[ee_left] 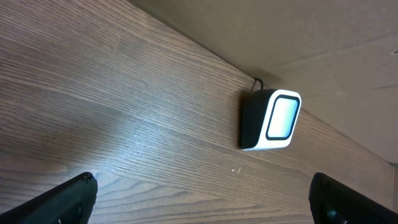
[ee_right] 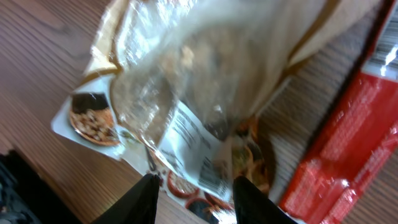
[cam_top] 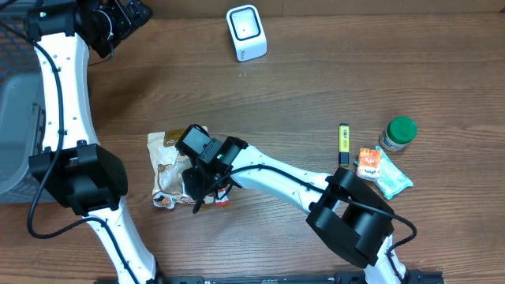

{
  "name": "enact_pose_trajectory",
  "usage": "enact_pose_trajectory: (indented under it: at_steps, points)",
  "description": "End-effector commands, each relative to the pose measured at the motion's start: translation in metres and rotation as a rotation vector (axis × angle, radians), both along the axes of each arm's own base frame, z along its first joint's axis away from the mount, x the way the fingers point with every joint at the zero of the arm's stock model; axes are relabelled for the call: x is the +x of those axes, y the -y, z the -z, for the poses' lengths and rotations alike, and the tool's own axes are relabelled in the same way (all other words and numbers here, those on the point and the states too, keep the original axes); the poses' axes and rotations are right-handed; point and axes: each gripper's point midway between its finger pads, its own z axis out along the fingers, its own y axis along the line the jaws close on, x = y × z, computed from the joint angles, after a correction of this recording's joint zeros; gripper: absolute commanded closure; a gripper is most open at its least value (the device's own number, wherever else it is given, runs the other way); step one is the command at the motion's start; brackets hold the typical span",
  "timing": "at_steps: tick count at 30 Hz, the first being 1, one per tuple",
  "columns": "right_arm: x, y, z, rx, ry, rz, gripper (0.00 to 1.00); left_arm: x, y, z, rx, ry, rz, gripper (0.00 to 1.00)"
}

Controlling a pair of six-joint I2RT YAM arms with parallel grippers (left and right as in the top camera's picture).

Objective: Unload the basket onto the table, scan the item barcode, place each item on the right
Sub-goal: 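Lower the right gripper toward the red sachet beside the PanTree bag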

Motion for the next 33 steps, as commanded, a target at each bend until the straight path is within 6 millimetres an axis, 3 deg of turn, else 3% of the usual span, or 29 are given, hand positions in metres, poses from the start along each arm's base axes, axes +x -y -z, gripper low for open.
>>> enact_pose_trajectory:
  at_steps: [1, 5, 8, 18, 28, 33]
  points:
    - [0.012, 0.001, -0.016, 0.006, 0.032, -0.008, 0.59, -0.001, 0.006, -0.004, -0.015, 0.005, 0.011, 0.0]
    - [0.027, 0.016, -0.038, -0.045, 0.065, 0.006, 0.6, -0.001, 0.006, -0.004, -0.015, 0.005, 0.011, 0.0]
    - [0.034, 0.034, -0.04, -0.129, 0.09, 0.043, 0.59, -0.001, 0.006, -0.004, -0.015, 0.005, 0.011, 0.0]
    - [0.016, 0.056, -0.014, -0.254, 0.049, 0.054, 0.58, -0.001, 0.006, -0.004, -0.015, 0.005, 0.011, 0.0]
    - [0.011, 0.058, 0.006, -0.281, 0.025, 0.094, 0.57, -0.001, 0.006, -0.004, -0.015, 0.005, 0.011, 0.0]
    - [0.006, 0.062, 0.031, -0.34, -0.003, 0.097, 0.58, -0.001, 0.006, -0.004, -0.015, 0.005, 0.011, 0.0]
